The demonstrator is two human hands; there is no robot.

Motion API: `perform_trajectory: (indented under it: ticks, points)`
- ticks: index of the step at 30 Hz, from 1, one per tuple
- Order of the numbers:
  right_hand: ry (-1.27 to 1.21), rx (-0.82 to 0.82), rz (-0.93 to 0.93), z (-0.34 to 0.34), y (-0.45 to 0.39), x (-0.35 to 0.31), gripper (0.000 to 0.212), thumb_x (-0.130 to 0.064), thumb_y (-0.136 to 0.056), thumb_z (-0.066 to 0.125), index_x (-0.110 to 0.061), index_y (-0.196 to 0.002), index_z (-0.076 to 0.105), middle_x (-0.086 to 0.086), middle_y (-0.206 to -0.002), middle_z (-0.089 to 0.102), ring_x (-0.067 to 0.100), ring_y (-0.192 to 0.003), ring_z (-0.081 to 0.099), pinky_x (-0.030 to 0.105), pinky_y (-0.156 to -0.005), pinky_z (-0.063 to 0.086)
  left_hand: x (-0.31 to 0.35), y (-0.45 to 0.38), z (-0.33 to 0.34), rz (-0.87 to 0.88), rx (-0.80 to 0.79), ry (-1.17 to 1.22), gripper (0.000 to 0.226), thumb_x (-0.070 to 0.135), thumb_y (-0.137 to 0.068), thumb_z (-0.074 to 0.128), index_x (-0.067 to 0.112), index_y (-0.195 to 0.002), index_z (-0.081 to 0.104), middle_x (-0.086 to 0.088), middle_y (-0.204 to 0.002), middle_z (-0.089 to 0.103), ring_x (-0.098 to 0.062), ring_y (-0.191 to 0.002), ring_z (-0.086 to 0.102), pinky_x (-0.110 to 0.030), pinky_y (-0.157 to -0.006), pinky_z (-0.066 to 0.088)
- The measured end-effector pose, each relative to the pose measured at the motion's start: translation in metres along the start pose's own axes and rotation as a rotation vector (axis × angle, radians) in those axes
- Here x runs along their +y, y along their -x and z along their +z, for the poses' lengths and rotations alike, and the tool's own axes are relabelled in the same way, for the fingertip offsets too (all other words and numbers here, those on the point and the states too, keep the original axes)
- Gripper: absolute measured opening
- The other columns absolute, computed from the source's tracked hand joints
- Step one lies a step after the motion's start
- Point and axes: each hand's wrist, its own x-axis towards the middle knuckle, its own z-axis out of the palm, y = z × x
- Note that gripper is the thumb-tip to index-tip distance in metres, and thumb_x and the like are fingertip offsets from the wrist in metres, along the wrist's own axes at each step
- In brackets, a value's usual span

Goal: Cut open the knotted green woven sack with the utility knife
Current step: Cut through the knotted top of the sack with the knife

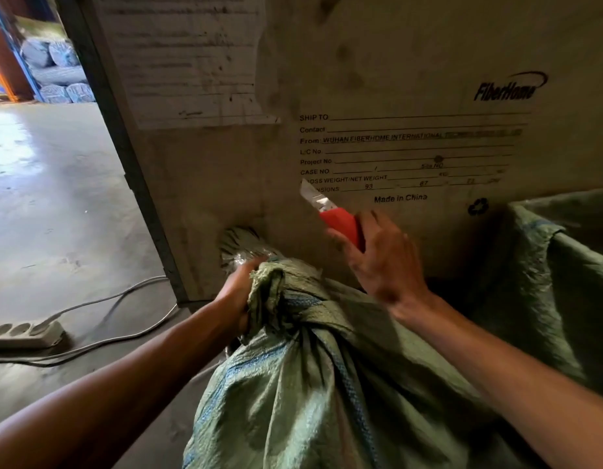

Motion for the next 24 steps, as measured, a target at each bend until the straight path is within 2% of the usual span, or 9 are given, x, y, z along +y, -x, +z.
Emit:
perform_trajectory:
  ticks: [3,6,8,10,13,17,19,22,24]
  points:
    - [-0.326,-0.110,0.249,-0.001,0.005,0.016,0.035,-0.053,-0.086,0.048,-0.020,-0.089,0.056,-0.005,-0.066,0.052,0.002,-0.045,0.050,0.014,-0.042,0.039,0.007,0.000,-0.009,0.010,-0.011,0.024,0.046,0.036,-0.091,0.050,0.001,-0.118,0.061,-0.018,-0.108,0.066,-0.031,-0.100,0.063,-0.043,-0.094,0.049]
    - [-0.599,-0.249,0.474,0.001,0.019,0.021,0.034,-0.044,-0.088,0.054,-0.016,-0.069,0.055,-0.005,-0.052,0.041,0.001,-0.035,0.036,0.015,-0.036,0.031,0.006,-0.002,-0.013,0.009,-0.078,0.031,0.043,0.039,-0.091,0.051,0.004,-0.096,0.074,-0.014,-0.095,0.074,-0.027,-0.086,0.071,-0.038,-0.079,0.059]
    - [-0.704,-0.286,0.558,0.002,0.020,0.017,0.029,-0.037,-0.089,0.056,-0.016,-0.069,0.055,-0.006,-0.051,0.039,0.002,-0.036,0.036,0.014,-0.034,0.031,0.008,-0.002,-0.011,0.028,-0.123,0.035,0.042,0.037,-0.089,0.053,0.005,-0.082,0.078,-0.013,-0.085,0.077,-0.026,-0.076,0.074,-0.035,-0.064,0.061]
    - [-0.770,-0.273,0.568,0.003,0.019,0.010,0.027,-0.031,-0.092,0.054,-0.007,-0.083,0.061,-0.003,-0.054,0.040,0.004,-0.038,0.037,0.014,-0.035,0.031,0.015,0.001,-0.008,0.070,-0.165,0.031,0.034,0.033,-0.080,0.064,0.003,-0.090,0.076,-0.015,-0.086,0.076,-0.027,-0.076,0.075,-0.035,-0.063,0.060]
    - [-0.841,-0.233,0.527,0.002,0.017,-0.002,0.037,-0.035,-0.094,0.047,-0.002,-0.096,0.063,0.005,-0.062,0.048,0.014,-0.052,0.043,0.025,-0.047,0.035,0.026,-0.001,-0.008,0.239,-0.193,-0.086,0.065,0.022,-0.066,0.078,0.006,-0.125,0.054,-0.018,-0.104,0.072,-0.030,-0.089,0.072,-0.038,-0.071,0.059]
    - [-0.978,-0.256,0.541,-0.001,0.009,-0.020,0.041,-0.042,-0.094,0.041,-0.009,-0.093,0.066,0.004,-0.060,0.056,0.005,-0.047,0.051,0.018,-0.045,0.043,0.030,0.002,-0.004,0.323,-0.313,-0.343,0.072,0.015,-0.059,0.085,0.009,-0.123,0.054,-0.015,-0.110,0.073,-0.031,-0.100,0.070,-0.038,-0.078,0.058]
    - [-0.998,-0.301,0.528,-0.002,0.006,-0.027,0.039,-0.044,-0.093,0.041,-0.014,-0.092,0.065,0.012,-0.065,0.057,0.007,-0.047,0.050,0.017,-0.043,0.041,0.034,0.004,-0.001,0.269,-0.325,-0.297,0.068,0.027,-0.059,0.084,0.008,-0.120,0.059,-0.014,-0.109,0.073,-0.028,-0.099,0.070,-0.037,-0.079,0.058]
    - [-0.995,-0.342,0.491,-0.007,0.006,-0.035,0.025,-0.037,-0.095,0.041,-0.026,-0.088,0.062,0.042,-0.095,0.057,0.015,-0.051,0.048,0.023,-0.047,0.041,0.039,0.006,-0.001,0.233,-0.254,-0.247,0.073,0.059,-0.060,0.078,0.014,-0.116,0.066,-0.006,-0.105,0.076,-0.018,-0.094,0.072,-0.029,-0.070,0.059]
    - [-0.962,-0.350,0.444,-0.008,0.007,-0.035,0.024,-0.033,-0.097,0.041,-0.020,-0.087,0.059,0.031,-0.074,0.054,0.014,-0.047,0.044,0.028,-0.045,0.039,0.041,0.004,-0.005,0.267,-0.149,-0.247,0.084,0.066,-0.054,0.074,0.016,-0.121,0.063,-0.006,-0.111,0.074,-0.017,-0.099,0.071,-0.033,-0.078,0.057]
